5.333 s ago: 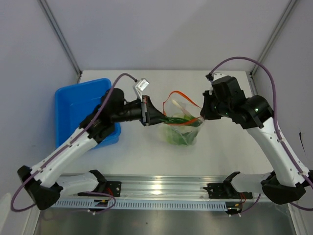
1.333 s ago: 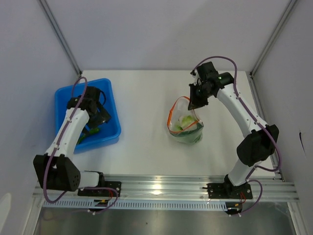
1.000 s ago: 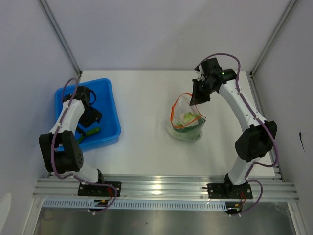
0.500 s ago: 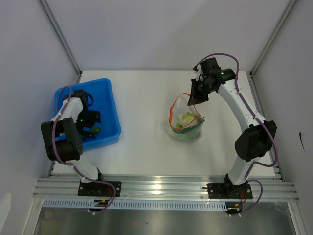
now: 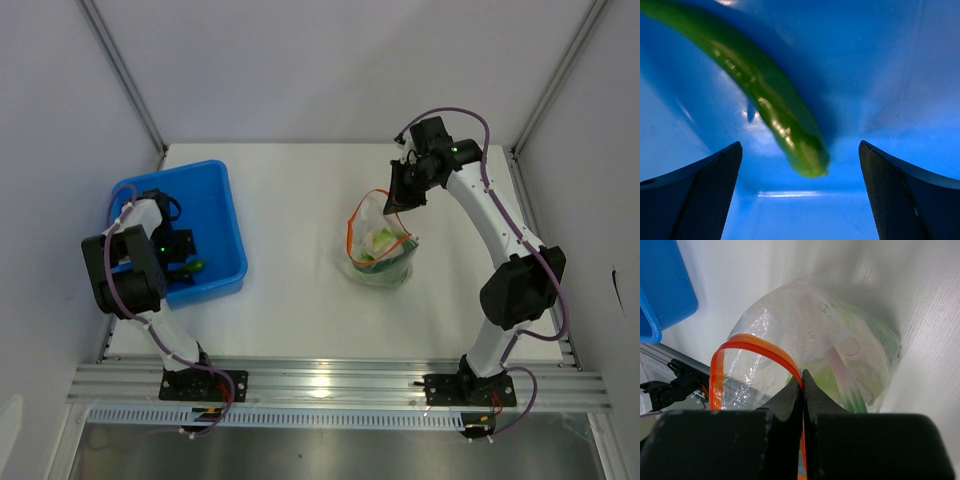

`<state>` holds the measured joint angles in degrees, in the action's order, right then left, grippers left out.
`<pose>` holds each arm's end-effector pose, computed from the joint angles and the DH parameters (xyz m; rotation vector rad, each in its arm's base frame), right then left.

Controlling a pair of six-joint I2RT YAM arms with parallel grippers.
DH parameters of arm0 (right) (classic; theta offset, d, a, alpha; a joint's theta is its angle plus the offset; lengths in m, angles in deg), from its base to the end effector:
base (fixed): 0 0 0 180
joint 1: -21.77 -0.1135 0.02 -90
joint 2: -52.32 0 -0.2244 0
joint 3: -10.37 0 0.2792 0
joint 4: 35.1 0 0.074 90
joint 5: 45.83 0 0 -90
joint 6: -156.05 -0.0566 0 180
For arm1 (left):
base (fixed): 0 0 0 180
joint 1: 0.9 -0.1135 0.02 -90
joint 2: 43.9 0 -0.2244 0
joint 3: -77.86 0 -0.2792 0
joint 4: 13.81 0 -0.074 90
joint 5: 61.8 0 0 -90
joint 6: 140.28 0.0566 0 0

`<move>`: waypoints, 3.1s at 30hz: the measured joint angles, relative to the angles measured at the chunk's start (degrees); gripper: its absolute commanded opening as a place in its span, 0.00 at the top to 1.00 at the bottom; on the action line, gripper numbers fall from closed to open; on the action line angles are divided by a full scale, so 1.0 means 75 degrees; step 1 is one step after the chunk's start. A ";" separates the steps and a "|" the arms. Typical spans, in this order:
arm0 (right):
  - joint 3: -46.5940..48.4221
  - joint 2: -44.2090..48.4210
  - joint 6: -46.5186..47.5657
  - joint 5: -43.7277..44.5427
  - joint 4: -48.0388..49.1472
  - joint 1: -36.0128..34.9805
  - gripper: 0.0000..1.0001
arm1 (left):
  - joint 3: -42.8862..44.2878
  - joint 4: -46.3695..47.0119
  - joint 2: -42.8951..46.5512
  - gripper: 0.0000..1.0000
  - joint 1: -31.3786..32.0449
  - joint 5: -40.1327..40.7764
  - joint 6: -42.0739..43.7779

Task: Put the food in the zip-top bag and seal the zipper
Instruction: Pick up the fake vegetable from the bin, then place the fake vegetable in the zipper food storage bag.

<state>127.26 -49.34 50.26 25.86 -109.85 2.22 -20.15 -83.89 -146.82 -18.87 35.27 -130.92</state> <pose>0.3706 0.1505 0.2965 -0.2041 2.6565 0.6288 0.3105 0.1080 0.1023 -2.3398 2.0144 0.1771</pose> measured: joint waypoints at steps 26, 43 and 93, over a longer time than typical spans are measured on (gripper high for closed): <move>0.0259 0.0012 0.0143 0.0729 -0.0070 -0.0219 1.00 | 0.1075 -0.0632 -0.0883 0.51 -0.0006 0.1131 0.0653; 0.0259 0.0152 0.0184 0.0871 -0.0079 -0.0236 1.00 | 0.1649 -0.0504 -0.0892 0.99 0.0242 0.1326 0.1964; -0.0568 0.1434 -0.0358 0.0874 0.0408 -0.0312 1.00 | 0.3908 0.3413 0.1014 0.99 0.6945 -0.8075 0.4951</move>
<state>123.00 -38.59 47.57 32.42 -106.79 -0.12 9.16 -58.29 -139.21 33.21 -25.30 -93.78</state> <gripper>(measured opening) 0.003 0.338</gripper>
